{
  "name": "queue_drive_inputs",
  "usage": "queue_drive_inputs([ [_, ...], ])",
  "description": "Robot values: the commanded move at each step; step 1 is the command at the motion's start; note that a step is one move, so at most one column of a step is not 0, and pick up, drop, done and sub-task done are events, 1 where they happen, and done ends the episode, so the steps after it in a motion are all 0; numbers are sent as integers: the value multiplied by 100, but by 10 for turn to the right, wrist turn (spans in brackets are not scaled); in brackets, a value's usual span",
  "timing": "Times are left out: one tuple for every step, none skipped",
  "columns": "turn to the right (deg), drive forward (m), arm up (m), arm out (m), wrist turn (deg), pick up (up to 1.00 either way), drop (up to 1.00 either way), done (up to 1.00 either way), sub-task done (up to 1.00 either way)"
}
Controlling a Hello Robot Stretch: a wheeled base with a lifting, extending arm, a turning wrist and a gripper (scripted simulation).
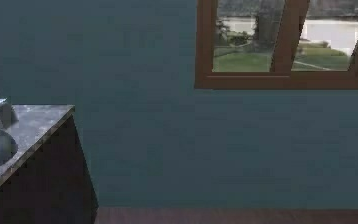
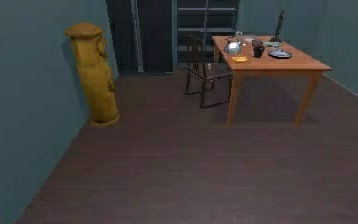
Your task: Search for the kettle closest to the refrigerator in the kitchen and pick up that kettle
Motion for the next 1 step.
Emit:
queue_drive_inputs([
  [0,15,0,0,0,0,0,0,0],
])
